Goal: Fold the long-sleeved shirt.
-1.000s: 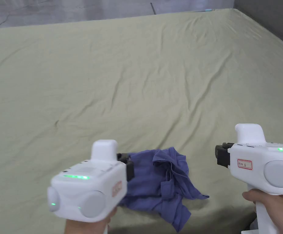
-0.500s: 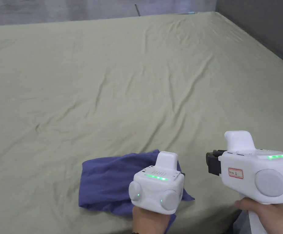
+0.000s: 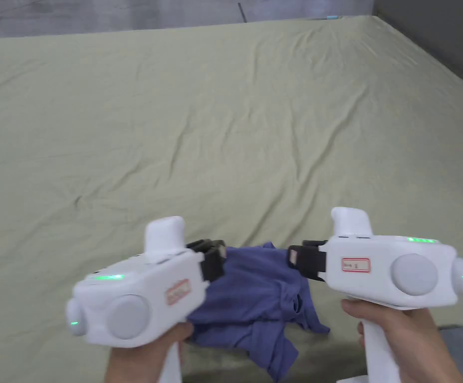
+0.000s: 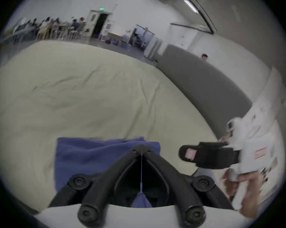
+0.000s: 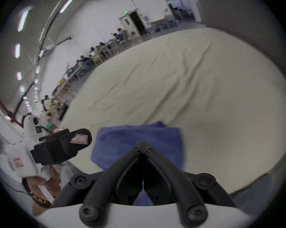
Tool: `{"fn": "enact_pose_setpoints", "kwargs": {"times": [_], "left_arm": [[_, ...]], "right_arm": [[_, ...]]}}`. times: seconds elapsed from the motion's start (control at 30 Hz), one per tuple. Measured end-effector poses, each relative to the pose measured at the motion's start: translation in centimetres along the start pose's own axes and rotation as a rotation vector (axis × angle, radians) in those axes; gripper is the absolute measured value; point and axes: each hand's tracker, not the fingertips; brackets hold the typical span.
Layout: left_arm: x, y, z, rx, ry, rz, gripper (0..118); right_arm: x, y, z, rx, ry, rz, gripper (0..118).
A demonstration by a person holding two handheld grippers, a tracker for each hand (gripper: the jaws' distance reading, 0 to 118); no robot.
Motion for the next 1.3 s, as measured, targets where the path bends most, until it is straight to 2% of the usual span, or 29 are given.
{"fn": "enact_pose_setpoints", "kwargs": {"times": [0.1, 0.27, 0.3, 0.4, 0.43, 0.47, 0.5, 0.53, 0.57, 0.6, 0.7, 0.8, 0.9, 0.97, 1.03, 1.07, 1.1, 1.13, 1.17, 1.23, 1.3], "left_arm": [[-4.3, 0.2, 2.6, 0.03, 0.007, 0.133, 0], [-8.8, -0.9, 3.5, 0.014, 0.062, 0.221, 0], [-9.5, -1.2, 3.5, 0.016, 0.067, 0.246, 0], [-10.8, -1.8, 3.5, 0.013, 0.048, 0.31, 0], [-11.2, -2.1, 3.3, 0.016, 0.029, 0.334, 3], [-11.8, -2.3, 3.0, 0.027, 0.012, 0.364, 30], [-12.3, -2.4, 2.5, 0.02, 0.014, 0.4, 80], [-12.7, -2.6, 1.9, 0.0, 0.016, 0.428, 117], [-13.1, -2.6, 1.0, -0.055, 0.023, 0.442, 118], [-13.7, -2.8, 1.1, -0.018, 0.029, 0.46, 118], [-15.0, -3.2, -0.8, -0.064, 0.035, 0.494, 118], [-15.8, -3.7, -2.0, -0.036, -0.078, 0.536, 118], [-16.1, -3.4, -2.9, -0.01, -0.086, 0.573, 118], [-15.6, -3.5, -3.5, -0.016, -0.117, 0.574, 118], [-14.5, -3.3, -4.0, -0.044, -0.116, 0.519, 118], [-13.9, -3.4, -4.1, -0.052, -0.096, 0.484, 101], [-13.2, -3.4, -4.3, -0.06, -0.074, 0.457, 66], [-12.8, -3.5, -5.0, -0.091, -0.053, 0.444, 23], [-12.4, -3.6, -5.5, -0.119, -0.048, 0.423, 17], [-11.6, -3.8, -5.2, -0.074, -0.018, 0.355, 17], [-12.0, -3.2, -4.5, -0.067, -0.046, 0.378, 17]], "right_arm": [[-0.5, -0.3, -3.2, -0.066, 0.078, -0.055, 2], [1.4, -1.8, -6.6, -0.137, 0.164, -0.166, 2], [2.1, -2.1, -6.9, -0.142, 0.144, -0.199, 2], [3.7, -2.8, -7.0, -0.152, 0.094, -0.215, 2], [4.3, -3.0, -7.2, -0.164, 0.072, -0.221, 2], [4.8, -3.1, -7.3, -0.175, 0.047, -0.22, 2], [5.0, -3.3, -7.3, -0.18, 0.033, -0.219, 2], [5.3, -3.4, -7.1, -0.172, 0.045, -0.227, 2], [5.6, -3.4, -7.0, -0.164, 0.059, -0.252, 2], [5.7, -3.3, -7.1, -0.167, 0.054, -0.258, 2], [5.1, -3.3, -7.2, -0.167, 0.035, -0.226, 2], [4.9, -3.1, -7.3, -0.171, 0.021, -0.206, 2], [5.0, -3.1, -7.3, -0.172, 0.021, -0.202, 2], [5.2, -3.2, -7.4, -0.17, 0.025, -0.206, 2], [5.3, -3.3, -7.4, -0.168, 0.029, -0.214, 2], [5.3, -3.3, -7.4, -0.168, 0.03, -0.215, 2], [5.3, -3.3, -7.5, -0.167, 0.03, -0.215, 2], [5.3, -3.3, -7.5, -0.168, 0.03, -0.215, 2], [5.2, -3.2, -7.4, -0.17, 0.028, -0.215, 2], [5.0, -3.0, -7.4, -0.175, 0.019, -0.211, 2], [4.4, -2.8, -7.3, -0.186, -0.01, -0.191, 2]]}}
